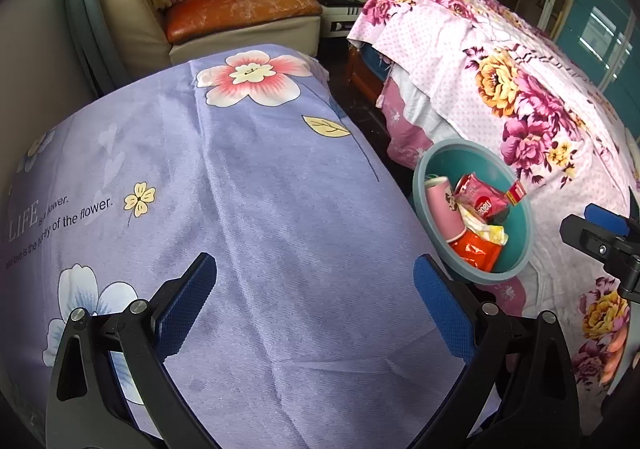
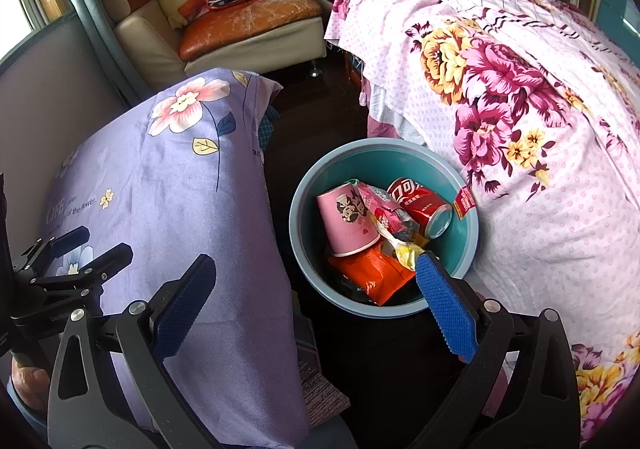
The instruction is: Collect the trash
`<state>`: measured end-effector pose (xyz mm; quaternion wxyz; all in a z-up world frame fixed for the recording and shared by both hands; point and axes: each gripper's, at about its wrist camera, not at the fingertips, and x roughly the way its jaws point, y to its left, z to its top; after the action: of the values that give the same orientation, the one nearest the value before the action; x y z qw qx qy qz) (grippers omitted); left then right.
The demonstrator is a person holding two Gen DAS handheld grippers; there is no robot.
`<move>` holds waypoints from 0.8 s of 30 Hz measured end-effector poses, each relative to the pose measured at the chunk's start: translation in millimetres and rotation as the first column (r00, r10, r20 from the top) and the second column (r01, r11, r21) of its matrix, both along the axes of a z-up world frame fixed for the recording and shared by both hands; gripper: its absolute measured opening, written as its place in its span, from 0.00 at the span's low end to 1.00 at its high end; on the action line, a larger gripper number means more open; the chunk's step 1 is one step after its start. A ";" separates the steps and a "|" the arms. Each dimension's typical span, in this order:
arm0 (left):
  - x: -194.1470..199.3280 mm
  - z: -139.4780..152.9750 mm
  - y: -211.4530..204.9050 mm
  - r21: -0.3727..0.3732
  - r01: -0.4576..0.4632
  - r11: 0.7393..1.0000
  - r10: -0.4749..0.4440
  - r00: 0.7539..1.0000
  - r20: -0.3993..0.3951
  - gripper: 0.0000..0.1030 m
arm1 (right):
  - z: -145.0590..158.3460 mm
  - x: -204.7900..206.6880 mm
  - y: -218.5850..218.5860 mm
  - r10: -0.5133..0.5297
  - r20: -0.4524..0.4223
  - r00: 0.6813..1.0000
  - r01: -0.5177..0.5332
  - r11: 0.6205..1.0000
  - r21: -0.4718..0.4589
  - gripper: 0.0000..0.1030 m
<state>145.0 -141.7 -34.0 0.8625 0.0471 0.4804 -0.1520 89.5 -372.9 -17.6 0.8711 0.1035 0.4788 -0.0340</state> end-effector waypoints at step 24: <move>-2.4 -0.6 -0.8 0.003 -0.002 1.000 0.002 1.000 0.002 0.96 | 0.6 -3.2 0.5 -0.012 -0.007 1.000 0.012 1.000 -0.019 0.93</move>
<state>142.5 -142.4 -34.6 0.8631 0.0482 0.4797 -0.1504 86.3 -372.4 -17.1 0.8702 0.0980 0.4809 -0.0441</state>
